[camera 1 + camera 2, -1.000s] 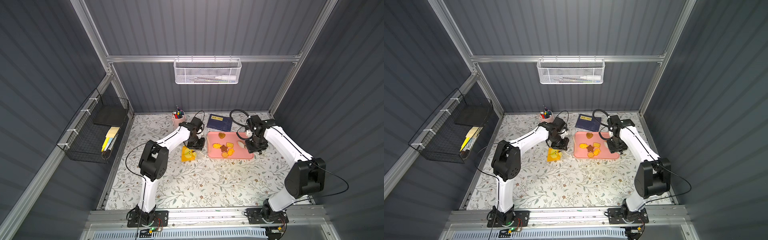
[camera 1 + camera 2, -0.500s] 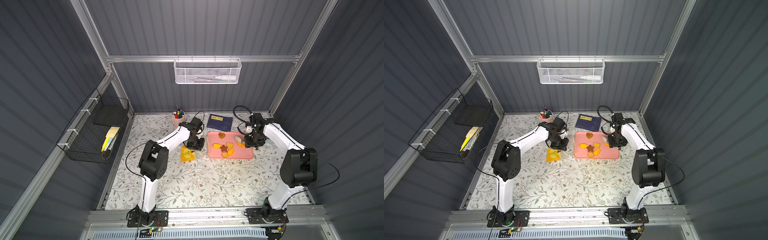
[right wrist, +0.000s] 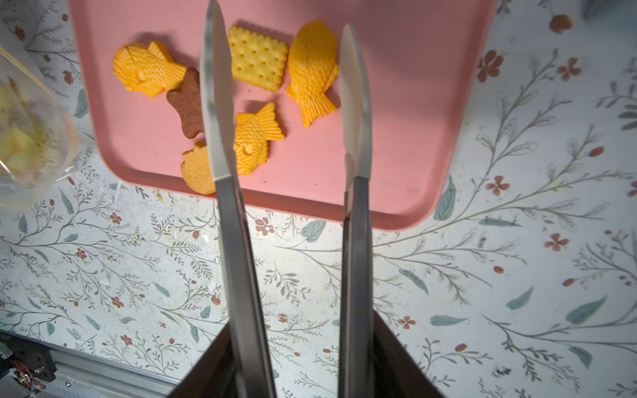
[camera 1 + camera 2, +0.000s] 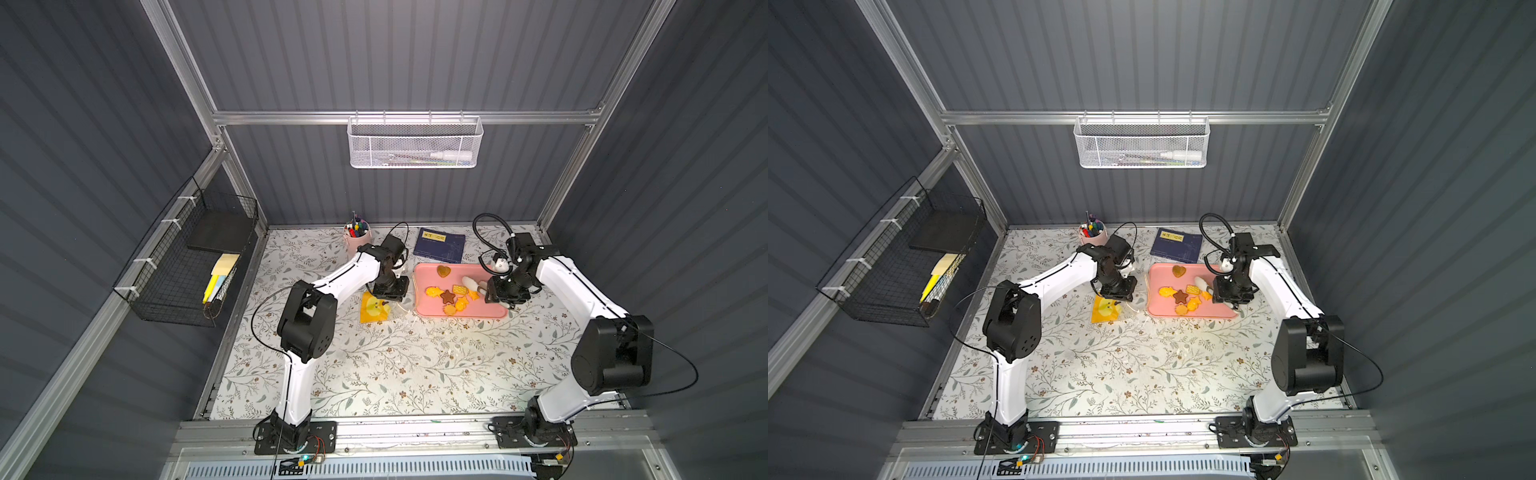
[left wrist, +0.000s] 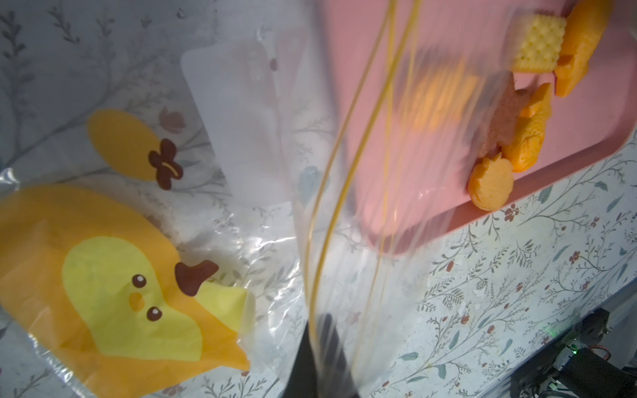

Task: Put the cookies into a resealable bag to prevent moisture
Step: Pick up the cookie from the tray.

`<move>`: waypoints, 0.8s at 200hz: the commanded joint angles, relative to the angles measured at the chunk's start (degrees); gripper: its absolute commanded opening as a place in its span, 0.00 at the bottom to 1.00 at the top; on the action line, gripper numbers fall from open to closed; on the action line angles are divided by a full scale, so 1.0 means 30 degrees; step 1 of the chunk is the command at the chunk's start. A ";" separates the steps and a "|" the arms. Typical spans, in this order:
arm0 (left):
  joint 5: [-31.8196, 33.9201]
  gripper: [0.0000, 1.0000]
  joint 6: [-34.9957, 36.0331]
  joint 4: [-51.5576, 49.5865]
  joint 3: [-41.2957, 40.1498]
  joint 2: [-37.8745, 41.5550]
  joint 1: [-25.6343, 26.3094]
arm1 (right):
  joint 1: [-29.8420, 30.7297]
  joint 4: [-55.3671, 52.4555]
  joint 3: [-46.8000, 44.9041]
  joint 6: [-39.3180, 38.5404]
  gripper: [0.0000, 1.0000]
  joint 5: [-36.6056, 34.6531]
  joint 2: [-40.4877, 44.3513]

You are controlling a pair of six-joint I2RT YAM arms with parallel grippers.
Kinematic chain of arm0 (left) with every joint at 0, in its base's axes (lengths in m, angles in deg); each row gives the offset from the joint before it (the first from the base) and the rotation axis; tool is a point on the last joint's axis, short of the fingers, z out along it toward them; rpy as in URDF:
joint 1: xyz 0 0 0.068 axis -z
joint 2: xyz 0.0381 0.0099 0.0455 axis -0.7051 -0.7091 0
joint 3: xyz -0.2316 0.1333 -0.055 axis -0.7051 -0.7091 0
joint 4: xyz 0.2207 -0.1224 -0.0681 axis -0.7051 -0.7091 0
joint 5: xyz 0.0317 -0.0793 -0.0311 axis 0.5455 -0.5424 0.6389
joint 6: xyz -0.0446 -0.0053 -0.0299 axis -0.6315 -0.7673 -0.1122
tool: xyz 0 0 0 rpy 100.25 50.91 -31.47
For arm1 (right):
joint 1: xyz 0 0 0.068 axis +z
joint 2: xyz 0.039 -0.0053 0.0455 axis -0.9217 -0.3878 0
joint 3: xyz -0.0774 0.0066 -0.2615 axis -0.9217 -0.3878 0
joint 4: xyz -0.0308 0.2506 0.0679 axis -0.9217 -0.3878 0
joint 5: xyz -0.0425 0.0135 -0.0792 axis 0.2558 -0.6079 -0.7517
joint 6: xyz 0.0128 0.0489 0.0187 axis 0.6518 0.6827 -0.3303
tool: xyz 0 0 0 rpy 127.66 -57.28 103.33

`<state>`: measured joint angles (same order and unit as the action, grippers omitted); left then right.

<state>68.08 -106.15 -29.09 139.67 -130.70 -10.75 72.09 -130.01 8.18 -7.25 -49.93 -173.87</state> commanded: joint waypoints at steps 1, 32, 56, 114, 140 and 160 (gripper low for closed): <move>0.0069 0.00 0.0388 -0.0421 0.0192 -0.0239 0.0060 | 0.0018 -0.0905 0.0534 0.0122 0.53 -0.1335 0.0208; 0.0035 0.00 0.0303 -0.0370 0.0235 -0.0351 0.0064 | 0.0521 -0.0809 0.0345 0.0384 0.53 -0.3098 -0.0141; 0.0032 0.00 0.0307 -0.0414 0.0338 -0.0379 0.0064 | 0.1341 -0.0261 0.0271 0.0689 0.54 -0.3529 -0.0458; 0.0024 0.00 0.0302 -0.0319 0.0049 -0.0326 0.0064 | 0.2336 -0.0633 0.1071 0.1296 0.54 -0.5101 -0.1845; 0.0004 0.00 0.0350 -0.0341 0.0089 -0.0324 0.0064 | 0.2627 -0.1099 0.1338 0.1579 0.52 -0.6580 -0.2318; 0.0007 0.00 0.0413 -0.0393 0.0155 -0.0345 0.0056 | 0.2642 -0.1371 0.1428 0.1700 0.51 -0.7518 -0.2338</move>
<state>68.08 -106.15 -29.07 139.67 -130.70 -10.75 79.85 -131.87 10.63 -3.77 -66.56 -180.91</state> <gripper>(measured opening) 0.049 0.517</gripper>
